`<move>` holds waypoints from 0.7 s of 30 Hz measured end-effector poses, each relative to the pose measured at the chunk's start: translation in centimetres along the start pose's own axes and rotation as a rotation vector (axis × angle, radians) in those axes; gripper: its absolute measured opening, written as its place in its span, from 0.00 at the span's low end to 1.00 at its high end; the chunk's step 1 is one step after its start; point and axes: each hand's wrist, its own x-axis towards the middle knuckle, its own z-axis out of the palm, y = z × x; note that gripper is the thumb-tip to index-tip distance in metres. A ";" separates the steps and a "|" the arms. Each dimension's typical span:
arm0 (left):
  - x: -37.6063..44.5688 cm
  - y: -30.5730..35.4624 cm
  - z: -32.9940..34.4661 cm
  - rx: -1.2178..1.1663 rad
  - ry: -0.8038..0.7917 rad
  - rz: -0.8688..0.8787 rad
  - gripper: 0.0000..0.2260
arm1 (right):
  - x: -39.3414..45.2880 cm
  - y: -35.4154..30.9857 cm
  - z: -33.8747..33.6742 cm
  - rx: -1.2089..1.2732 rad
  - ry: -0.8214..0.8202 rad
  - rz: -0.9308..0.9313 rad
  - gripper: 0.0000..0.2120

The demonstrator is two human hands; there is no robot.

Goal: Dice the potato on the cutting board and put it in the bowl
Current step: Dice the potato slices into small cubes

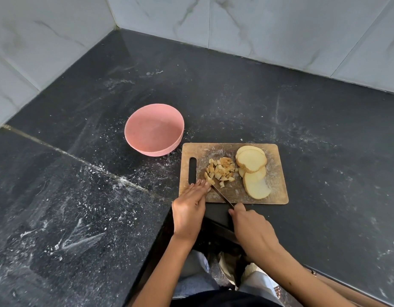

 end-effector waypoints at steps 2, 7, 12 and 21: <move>-0.1 -0.1 -0.1 -0.005 0.000 -0.005 0.13 | 0.0 0.1 -0.2 0.004 0.007 -0.023 0.12; -0.2 -0.1 0.2 -0.013 -0.003 -0.008 0.12 | 1.0 0.5 -0.8 0.072 0.111 -0.060 0.14; 0.0 -0.4 -0.1 0.046 0.046 -0.030 0.09 | 0.4 0.8 -1.1 0.159 0.149 -0.133 0.15; 0.0 -0.6 -0.1 0.065 0.035 -0.115 0.08 | 0.8 -0.3 -0.5 0.141 0.179 -0.163 0.14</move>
